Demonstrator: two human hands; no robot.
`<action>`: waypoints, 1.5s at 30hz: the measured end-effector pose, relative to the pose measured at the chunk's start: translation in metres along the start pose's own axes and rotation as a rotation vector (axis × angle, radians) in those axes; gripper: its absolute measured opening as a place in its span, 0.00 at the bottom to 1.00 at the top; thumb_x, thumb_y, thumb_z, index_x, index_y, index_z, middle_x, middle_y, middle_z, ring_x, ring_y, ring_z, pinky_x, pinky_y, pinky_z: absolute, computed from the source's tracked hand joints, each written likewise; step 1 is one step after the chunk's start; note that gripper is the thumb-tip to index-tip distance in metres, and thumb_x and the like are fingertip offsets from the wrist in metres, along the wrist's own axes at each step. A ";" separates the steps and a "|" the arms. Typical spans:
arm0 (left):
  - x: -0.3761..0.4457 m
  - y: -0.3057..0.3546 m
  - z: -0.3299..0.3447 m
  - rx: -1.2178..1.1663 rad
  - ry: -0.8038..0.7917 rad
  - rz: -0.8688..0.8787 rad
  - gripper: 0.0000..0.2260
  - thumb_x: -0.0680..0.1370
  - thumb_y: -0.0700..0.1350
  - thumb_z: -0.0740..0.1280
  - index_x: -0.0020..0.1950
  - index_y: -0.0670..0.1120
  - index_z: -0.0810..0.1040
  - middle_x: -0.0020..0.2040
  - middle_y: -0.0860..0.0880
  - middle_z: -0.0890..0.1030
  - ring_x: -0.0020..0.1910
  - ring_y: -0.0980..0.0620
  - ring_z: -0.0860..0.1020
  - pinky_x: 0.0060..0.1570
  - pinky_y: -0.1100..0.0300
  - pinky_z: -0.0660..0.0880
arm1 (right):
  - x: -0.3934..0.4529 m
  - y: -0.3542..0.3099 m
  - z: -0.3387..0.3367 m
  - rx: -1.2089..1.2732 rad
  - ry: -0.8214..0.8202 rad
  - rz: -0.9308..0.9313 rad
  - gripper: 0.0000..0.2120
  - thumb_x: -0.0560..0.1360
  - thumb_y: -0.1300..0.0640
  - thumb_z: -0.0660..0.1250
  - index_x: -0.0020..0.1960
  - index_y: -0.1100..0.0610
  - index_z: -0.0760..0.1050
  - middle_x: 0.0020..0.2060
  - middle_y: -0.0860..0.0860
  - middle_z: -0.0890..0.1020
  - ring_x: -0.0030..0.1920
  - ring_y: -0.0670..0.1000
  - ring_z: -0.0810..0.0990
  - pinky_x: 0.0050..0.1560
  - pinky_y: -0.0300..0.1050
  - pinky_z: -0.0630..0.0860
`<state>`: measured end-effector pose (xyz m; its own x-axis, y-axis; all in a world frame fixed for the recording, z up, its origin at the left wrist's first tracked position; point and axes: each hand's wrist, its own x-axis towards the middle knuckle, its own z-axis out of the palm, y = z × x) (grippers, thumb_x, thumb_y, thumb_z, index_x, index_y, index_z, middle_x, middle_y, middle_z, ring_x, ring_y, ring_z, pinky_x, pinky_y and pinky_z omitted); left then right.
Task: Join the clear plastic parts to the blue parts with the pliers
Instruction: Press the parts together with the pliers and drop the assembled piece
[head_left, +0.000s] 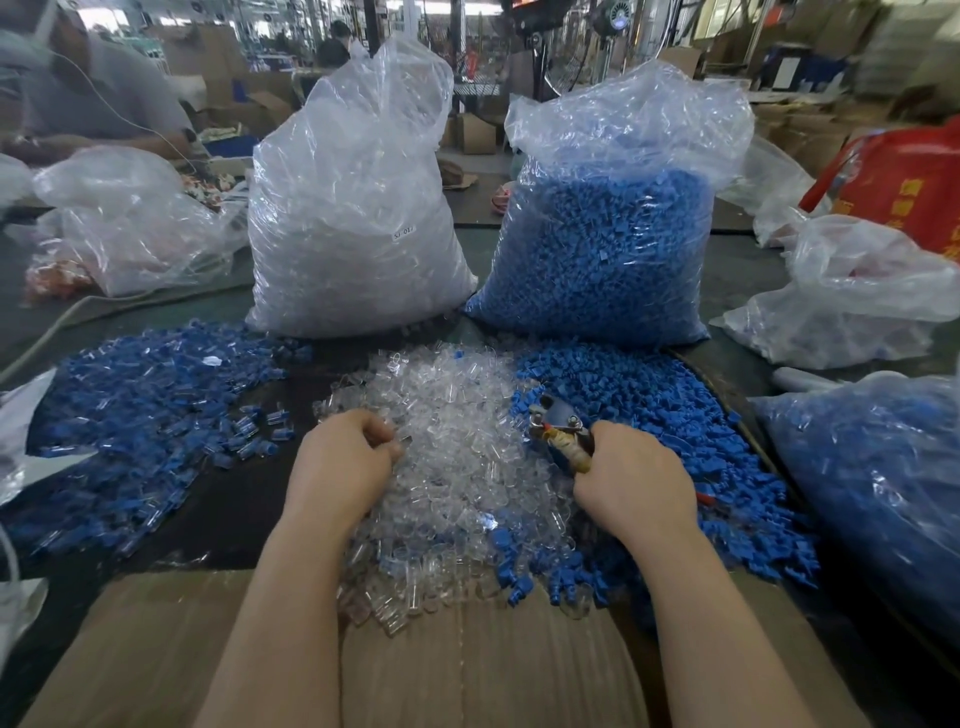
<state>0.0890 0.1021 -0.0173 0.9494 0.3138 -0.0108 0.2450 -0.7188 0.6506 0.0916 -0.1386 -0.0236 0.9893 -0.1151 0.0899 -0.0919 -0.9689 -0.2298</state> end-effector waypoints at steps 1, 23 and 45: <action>0.000 0.000 0.000 -0.010 0.003 -0.007 0.02 0.77 0.46 0.71 0.45 0.52 0.80 0.39 0.56 0.79 0.36 0.60 0.76 0.29 0.66 0.64 | 0.000 0.000 0.000 0.004 0.006 0.003 0.15 0.73 0.55 0.66 0.36 0.51 0.60 0.33 0.48 0.70 0.30 0.47 0.66 0.27 0.44 0.58; -0.017 0.039 0.012 -0.713 -0.035 0.078 0.06 0.70 0.44 0.77 0.45 0.52 0.85 0.38 0.55 0.85 0.34 0.67 0.79 0.33 0.74 0.72 | 0.005 -0.004 -0.006 0.621 0.235 -0.018 0.04 0.77 0.50 0.68 0.47 0.49 0.74 0.37 0.41 0.77 0.39 0.47 0.76 0.40 0.47 0.71; -0.042 0.082 0.028 -1.249 -0.187 -0.100 0.05 0.74 0.32 0.72 0.48 0.39 0.82 0.37 0.44 0.86 0.38 0.53 0.85 0.36 0.66 0.80 | -0.008 -0.024 -0.013 1.091 0.257 -0.243 0.09 0.76 0.59 0.71 0.43 0.47 0.76 0.36 0.37 0.81 0.37 0.39 0.79 0.38 0.30 0.73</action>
<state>0.0749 0.0125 0.0153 0.9756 0.1674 -0.1418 0.0624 0.4081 0.9108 0.0849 -0.1173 -0.0063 0.9035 -0.1134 0.4132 0.3700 -0.2800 -0.8858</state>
